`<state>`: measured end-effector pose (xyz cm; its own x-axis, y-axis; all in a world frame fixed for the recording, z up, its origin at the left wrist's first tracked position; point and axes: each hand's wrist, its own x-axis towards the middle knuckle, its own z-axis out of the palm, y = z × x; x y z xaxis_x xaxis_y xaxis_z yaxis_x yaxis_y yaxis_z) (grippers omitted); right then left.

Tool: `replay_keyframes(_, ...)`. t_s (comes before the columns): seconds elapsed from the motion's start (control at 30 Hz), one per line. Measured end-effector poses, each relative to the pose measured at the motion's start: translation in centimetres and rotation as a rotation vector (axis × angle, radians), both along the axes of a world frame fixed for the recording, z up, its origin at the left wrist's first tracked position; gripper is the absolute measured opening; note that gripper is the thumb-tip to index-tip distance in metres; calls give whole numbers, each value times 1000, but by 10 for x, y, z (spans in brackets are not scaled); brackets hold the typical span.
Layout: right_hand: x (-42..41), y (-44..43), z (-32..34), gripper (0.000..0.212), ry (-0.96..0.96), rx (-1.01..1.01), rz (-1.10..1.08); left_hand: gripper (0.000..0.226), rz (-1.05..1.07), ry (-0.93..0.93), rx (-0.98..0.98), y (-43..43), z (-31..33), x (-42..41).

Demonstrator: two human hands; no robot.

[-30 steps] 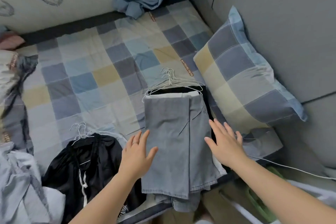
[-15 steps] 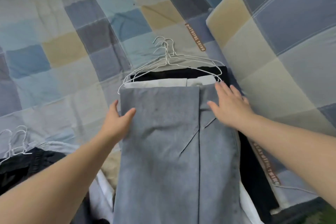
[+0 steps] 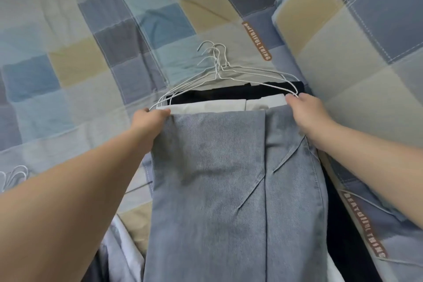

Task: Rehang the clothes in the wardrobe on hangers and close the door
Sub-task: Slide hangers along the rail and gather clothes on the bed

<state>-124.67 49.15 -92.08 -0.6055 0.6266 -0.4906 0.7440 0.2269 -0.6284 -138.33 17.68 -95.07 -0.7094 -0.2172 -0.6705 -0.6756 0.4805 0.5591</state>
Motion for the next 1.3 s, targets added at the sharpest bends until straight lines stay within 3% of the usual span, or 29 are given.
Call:
replay_keyframes(0.2, 5, 5, 68, 33, 176, -292, -303, 81, -69, 134, 5, 5, 51, 21)
replay_keyframes(0.33, 35, -9, 128, 60, 245, -436, -420, 72, -75, 164, 54, -8, 99, 46)
replay_keyframes(0.43, 69, -27, 173, 38, 287, -546, -474, 59, -106, 235, 86, -20, 140, 69)
replay_keyframes(0.5, 98, -43, 205, 36, 301, -561, -514, 54, -109, 271, 137, -29, 173, 87)
replay_keyframes(0.63, 166, -86, 273, 58, 360, -565, -623, 49, -74, 291, 250, -54, 249, 128)
replay_keyframes(0.83, 287, -170, 366, 64, 483, -546, -810, 47, -115, 302, 381, -103, 341, 204)
replay_keyframes(1.13, 444, -280, 435, 57, 693, -529, -1098, 60, -318, 259, 533, -140, 415, 298)
replay_keyframes(1.3, 511, -330, 458, 30, 781, -465, -1227, 47, -447, 313, 535, -144, 433, 349)
